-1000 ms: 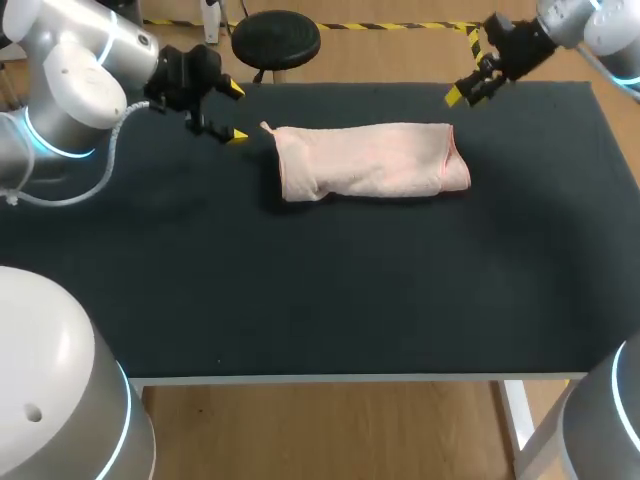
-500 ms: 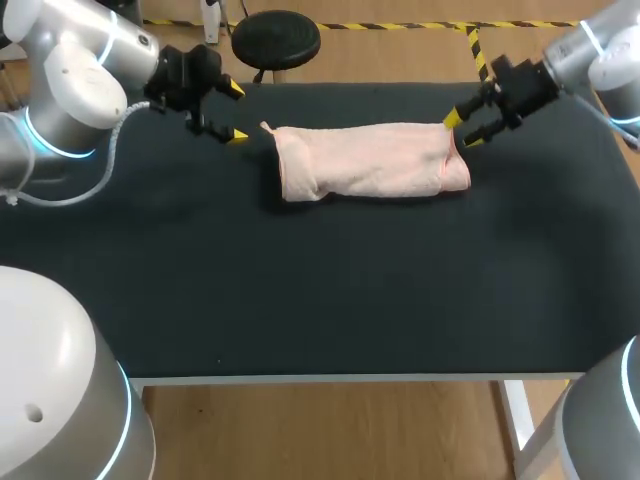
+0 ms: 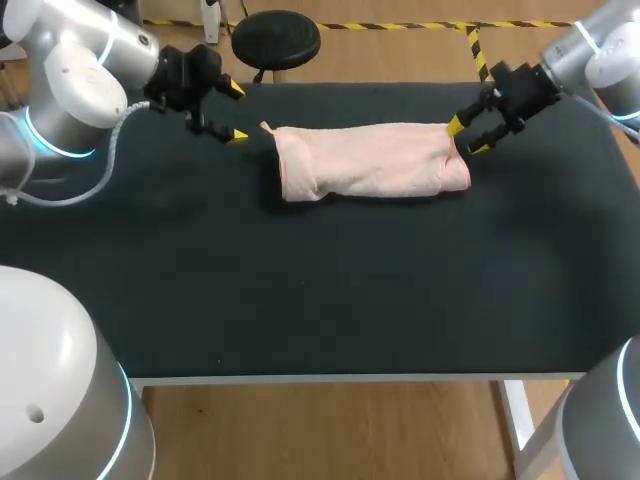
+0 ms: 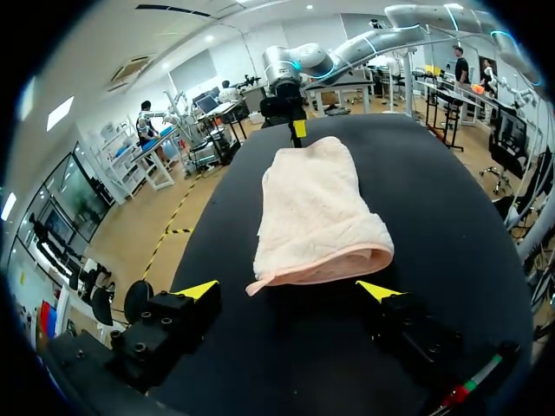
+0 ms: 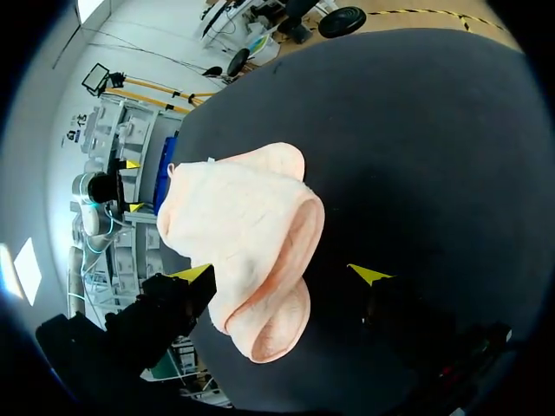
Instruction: Fold the towel
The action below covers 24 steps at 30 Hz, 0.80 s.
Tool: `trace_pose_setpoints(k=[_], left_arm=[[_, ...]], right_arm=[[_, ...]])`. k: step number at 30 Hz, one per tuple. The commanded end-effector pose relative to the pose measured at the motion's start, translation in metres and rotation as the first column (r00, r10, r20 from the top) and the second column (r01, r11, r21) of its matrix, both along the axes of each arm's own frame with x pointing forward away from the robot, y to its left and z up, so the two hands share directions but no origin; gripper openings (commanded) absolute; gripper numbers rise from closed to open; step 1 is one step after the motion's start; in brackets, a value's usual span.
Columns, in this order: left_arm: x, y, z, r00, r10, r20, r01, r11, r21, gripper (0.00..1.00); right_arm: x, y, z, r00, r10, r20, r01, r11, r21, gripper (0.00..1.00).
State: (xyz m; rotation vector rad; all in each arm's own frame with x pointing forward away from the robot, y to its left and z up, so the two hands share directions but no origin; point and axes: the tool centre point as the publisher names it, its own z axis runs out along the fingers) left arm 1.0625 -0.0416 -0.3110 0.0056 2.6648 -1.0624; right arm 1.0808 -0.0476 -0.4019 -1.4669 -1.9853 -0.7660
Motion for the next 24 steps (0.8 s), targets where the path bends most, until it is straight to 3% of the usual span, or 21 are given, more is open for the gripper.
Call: trace_pose_setpoints(k=[1,24], left_arm=[[0.0,0.0,-0.001,1.0,-0.001,0.003,0.001,1.0,-0.003,1.0],[0.0,0.0,-0.001,1.0,-0.001,0.003,0.001,1.0,-0.003,1.0]], right_arm=[[-0.002,0.002,-0.004,1.0,-0.005,-0.006,0.005,1.0,-0.004,1.0],[-0.008,0.013,-0.023,0.999,-0.006,-0.049,0.006,1.0,0.007,1.0]])
